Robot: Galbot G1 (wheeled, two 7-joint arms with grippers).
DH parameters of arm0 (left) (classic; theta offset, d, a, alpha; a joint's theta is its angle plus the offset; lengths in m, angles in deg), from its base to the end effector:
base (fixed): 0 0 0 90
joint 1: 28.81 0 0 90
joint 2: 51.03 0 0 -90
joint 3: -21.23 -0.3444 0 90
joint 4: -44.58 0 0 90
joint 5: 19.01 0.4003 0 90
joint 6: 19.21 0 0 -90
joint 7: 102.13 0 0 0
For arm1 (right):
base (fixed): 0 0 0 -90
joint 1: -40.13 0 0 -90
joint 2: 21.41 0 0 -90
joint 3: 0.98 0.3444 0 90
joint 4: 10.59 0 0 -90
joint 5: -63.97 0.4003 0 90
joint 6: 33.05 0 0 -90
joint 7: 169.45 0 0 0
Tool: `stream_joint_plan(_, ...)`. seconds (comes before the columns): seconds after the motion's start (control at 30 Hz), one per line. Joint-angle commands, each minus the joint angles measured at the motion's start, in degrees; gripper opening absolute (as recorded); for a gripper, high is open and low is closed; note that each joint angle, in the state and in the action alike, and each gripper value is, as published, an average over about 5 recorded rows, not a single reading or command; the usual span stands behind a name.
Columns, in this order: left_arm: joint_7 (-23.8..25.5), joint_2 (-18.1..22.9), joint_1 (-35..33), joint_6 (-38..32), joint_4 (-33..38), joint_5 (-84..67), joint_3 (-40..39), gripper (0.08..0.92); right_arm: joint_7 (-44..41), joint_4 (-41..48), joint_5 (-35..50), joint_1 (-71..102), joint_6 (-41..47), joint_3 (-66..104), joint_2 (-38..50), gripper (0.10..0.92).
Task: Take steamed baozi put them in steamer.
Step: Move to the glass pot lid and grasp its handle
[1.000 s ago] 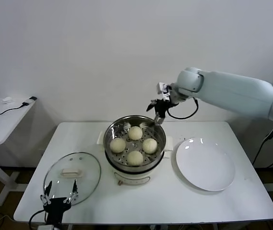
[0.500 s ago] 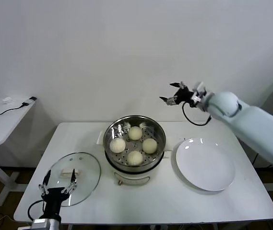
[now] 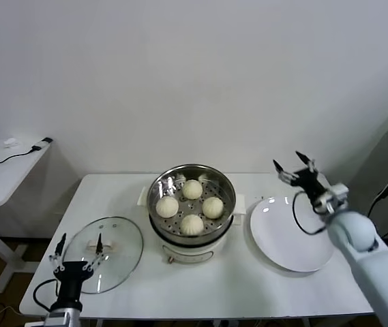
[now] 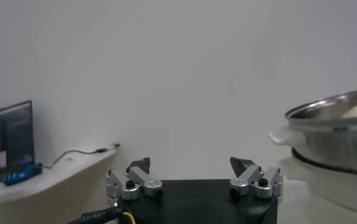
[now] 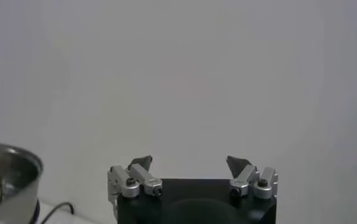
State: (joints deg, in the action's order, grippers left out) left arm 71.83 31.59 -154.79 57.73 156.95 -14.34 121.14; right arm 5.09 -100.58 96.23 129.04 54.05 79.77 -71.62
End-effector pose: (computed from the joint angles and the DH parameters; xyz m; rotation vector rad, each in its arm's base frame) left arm 0.1880 0.0878 -0.3617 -0.2364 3.0890 0.4432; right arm 0.4008 -0.1710 -0.2983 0.3531 -3.0833 0.1982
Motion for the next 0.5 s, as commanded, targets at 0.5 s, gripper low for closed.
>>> stream_joint_plan(0.5,-18.9,-5.1,1.5,-0.4,-11.5,58.2,3.2,0.823,1.3,-3.1,-11.3,30.9,-12.0,14.4,-23.0,0.823)
